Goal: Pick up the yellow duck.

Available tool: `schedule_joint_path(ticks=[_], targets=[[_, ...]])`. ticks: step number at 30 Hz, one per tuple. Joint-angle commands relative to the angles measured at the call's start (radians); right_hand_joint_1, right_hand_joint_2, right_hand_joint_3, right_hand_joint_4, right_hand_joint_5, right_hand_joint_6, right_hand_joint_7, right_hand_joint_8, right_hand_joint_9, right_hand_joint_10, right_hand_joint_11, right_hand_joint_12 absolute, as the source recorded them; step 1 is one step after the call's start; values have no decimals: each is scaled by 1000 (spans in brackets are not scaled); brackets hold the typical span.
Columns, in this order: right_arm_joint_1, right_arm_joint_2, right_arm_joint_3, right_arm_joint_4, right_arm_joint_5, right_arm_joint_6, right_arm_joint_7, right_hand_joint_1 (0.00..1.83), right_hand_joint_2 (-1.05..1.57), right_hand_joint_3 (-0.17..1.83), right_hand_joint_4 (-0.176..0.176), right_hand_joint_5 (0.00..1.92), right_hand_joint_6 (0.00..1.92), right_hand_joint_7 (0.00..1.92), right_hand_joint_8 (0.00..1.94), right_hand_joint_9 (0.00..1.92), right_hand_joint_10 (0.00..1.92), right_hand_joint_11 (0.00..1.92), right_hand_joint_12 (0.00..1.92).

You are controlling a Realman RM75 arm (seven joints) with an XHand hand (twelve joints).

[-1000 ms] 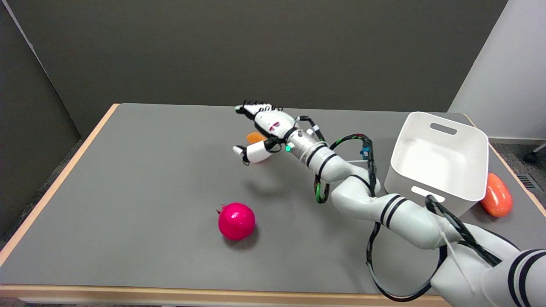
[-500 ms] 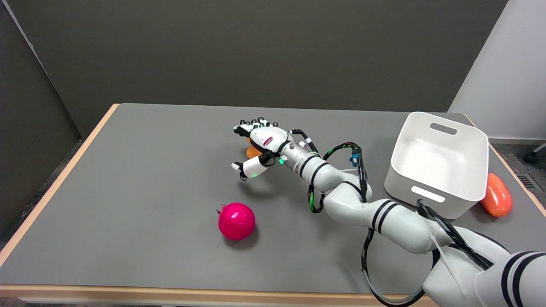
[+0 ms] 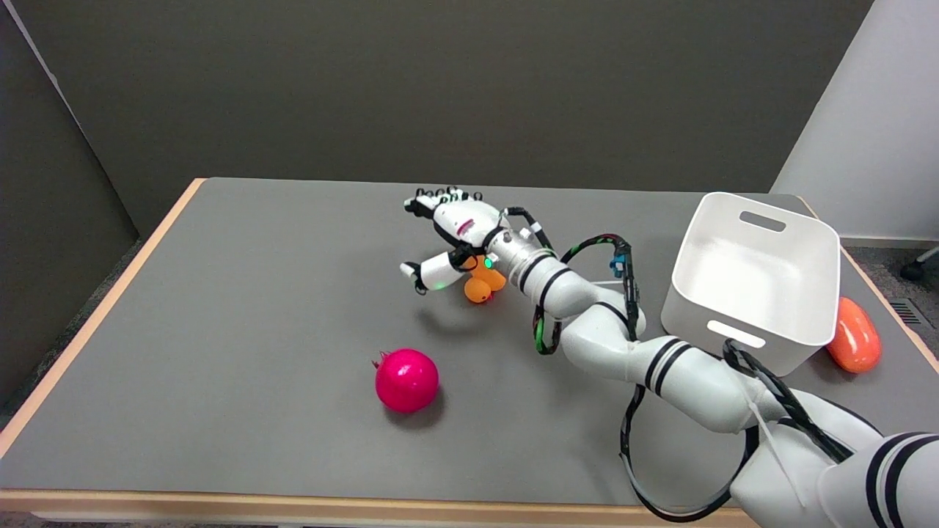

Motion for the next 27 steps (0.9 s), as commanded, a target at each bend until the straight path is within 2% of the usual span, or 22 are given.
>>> schedule_joint_path(ticks=[1,6,13,18,27], targets=[[-48,59,66,130,-3,25,-12,563,603,948,-69,146,420,242,450,148,762,-1,1085],[-139,97,151,187,-1,-17,-33,557,606,949,-71,152,422,250,454,150,765,-1,1095],[-334,110,356,285,4,-52,-92,559,608,947,-79,158,428,255,467,150,773,-1,1100],[-386,111,388,305,5,-48,-92,559,610,945,-83,161,430,257,469,152,782,-1,1108],[-390,111,335,304,5,-48,-92,559,612,945,-86,164,432,260,472,154,786,-1,1114]])
